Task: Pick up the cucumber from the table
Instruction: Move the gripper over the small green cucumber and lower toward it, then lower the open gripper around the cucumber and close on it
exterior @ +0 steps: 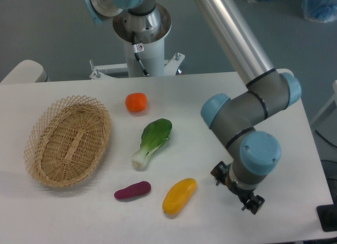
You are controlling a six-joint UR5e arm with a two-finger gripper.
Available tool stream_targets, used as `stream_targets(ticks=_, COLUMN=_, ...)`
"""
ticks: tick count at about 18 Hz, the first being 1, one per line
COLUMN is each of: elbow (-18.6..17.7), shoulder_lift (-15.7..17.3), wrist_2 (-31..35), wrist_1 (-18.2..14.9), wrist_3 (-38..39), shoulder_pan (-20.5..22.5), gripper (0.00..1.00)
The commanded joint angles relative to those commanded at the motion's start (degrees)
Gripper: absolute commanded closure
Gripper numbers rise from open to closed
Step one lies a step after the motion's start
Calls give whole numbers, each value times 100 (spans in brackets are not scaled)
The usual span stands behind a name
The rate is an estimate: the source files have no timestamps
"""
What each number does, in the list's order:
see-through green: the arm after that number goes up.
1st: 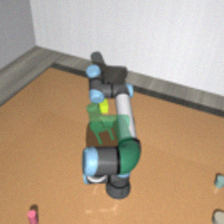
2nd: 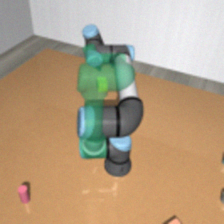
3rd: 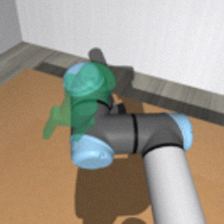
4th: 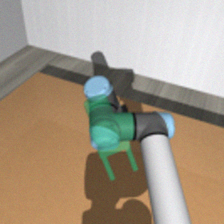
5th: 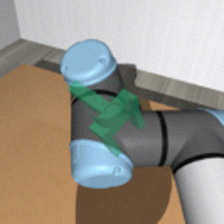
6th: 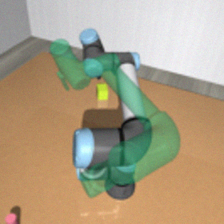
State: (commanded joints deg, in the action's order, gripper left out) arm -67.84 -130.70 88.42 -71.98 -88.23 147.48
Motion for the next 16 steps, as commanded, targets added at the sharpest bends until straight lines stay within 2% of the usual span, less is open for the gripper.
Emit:
stream_targets(ticks=3, elbow=-281, shoulder_lift=53, wrist_2=210, wrist_1=0, wrist_3=-72, shoulder_pan=114, gripper=0)
stream_targets(ticks=9, elbow=-317, shoulder_lift=-61, wrist_2=361, wrist_1=52, wrist_3=-72, shoulder_pan=159, gripper=0)
stream_targets(ticks=13, elbow=-598, shoulder_lift=-26, wrist_2=352, wrist_1=131, wrist_3=-19, shoulder_pan=150, gripper=0)
stream_targets(ticks=16, elbow=-878, shoulder_lift=27, wrist_2=361, wrist_1=324, wrist_3=42, shoulder_pan=97, gripper=0)
